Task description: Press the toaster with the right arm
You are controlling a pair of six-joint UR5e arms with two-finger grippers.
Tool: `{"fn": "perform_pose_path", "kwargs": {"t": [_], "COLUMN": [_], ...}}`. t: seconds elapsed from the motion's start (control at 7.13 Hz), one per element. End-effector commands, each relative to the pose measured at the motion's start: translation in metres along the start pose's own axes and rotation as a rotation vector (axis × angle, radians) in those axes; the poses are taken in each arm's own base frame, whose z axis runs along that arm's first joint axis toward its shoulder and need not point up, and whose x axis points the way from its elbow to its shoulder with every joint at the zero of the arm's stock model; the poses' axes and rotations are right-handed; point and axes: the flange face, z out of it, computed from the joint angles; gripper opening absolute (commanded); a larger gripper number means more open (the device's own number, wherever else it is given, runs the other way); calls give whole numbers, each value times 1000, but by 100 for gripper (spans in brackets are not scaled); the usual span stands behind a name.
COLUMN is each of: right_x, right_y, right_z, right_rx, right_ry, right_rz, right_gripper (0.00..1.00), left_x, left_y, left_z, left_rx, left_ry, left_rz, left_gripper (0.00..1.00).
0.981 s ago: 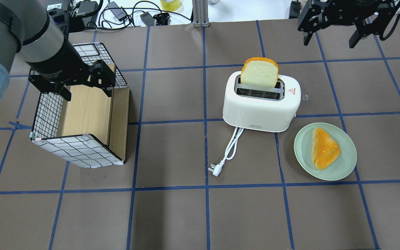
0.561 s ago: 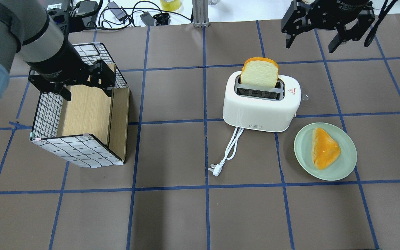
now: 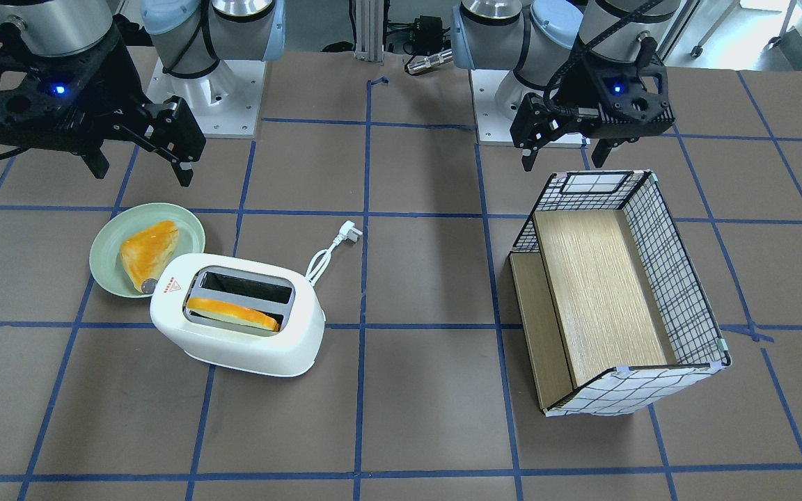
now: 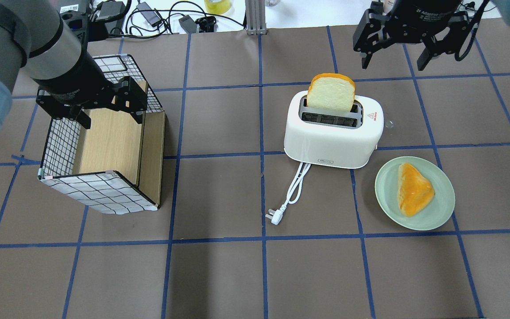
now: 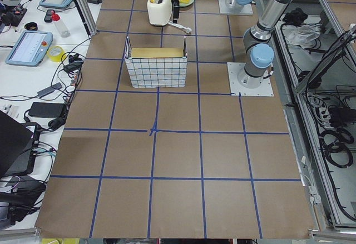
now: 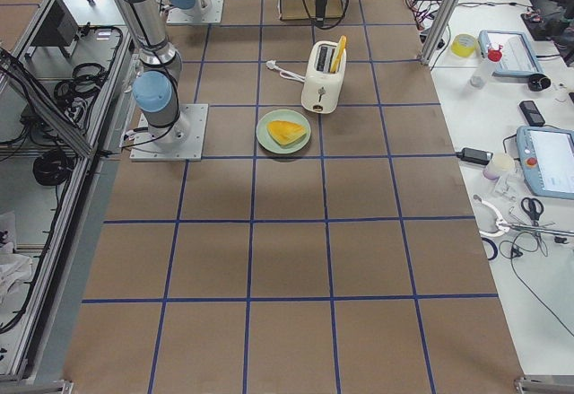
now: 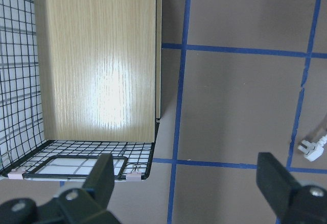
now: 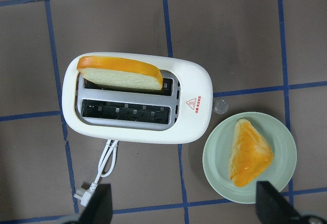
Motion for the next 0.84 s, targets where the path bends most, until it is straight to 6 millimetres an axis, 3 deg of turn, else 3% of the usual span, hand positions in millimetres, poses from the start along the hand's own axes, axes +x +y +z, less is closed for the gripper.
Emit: {"fn": "perform_pose_path", "kwargs": {"t": [0.0,0.7], "right_x": [5,6], "right_y": [-2,6], "right_z": [-1,20], "right_rx": [1,0], "right_ry": [8,11], "right_rz": [-37,-19], "right_gripper": [100,98], "left_x": [0,0], "left_y": [0,0], "left_z": [0,0], "left_rx": [1,1], "left_ry": [0,0], "left_rz": [0,0], "left_gripper": [100,100]}}
